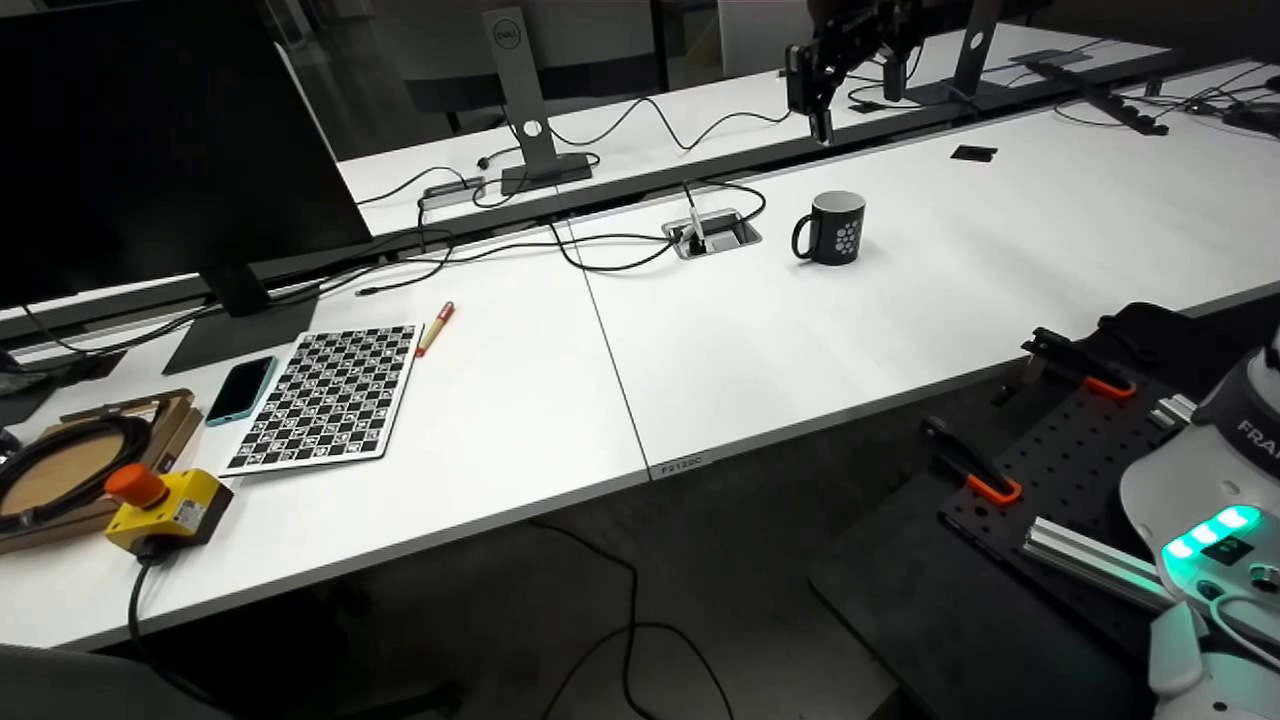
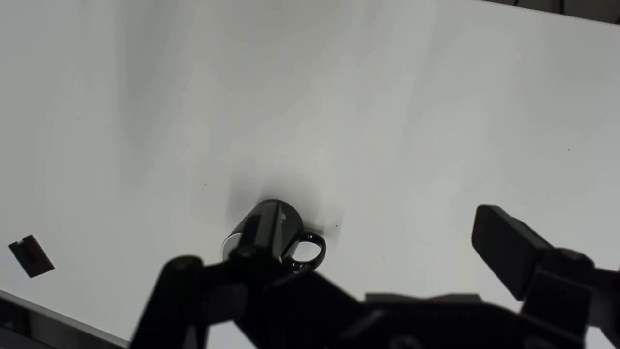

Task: Move the black cup to the left

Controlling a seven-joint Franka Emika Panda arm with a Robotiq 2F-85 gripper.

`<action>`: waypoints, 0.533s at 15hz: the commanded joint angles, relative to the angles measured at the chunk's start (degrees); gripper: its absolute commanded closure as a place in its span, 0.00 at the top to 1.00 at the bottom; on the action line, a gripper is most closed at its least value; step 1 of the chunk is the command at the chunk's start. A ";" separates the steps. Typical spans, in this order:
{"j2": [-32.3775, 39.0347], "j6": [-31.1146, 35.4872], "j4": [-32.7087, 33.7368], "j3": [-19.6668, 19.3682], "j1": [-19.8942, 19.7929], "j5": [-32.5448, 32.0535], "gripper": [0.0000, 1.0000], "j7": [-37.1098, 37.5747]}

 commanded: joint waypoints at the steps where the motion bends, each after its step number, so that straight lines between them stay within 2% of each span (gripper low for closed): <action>1: 3.49 3.00 1.12 -1.05 -1.71 -3.88 1.00 3.83; 5: 7.90 5.99 2.63 -2.70 -4.01 -7.60 1.00 8.42; 8: 12.14 6.53 4.71 -4.21 -4.67 -7.21 1.00 13.25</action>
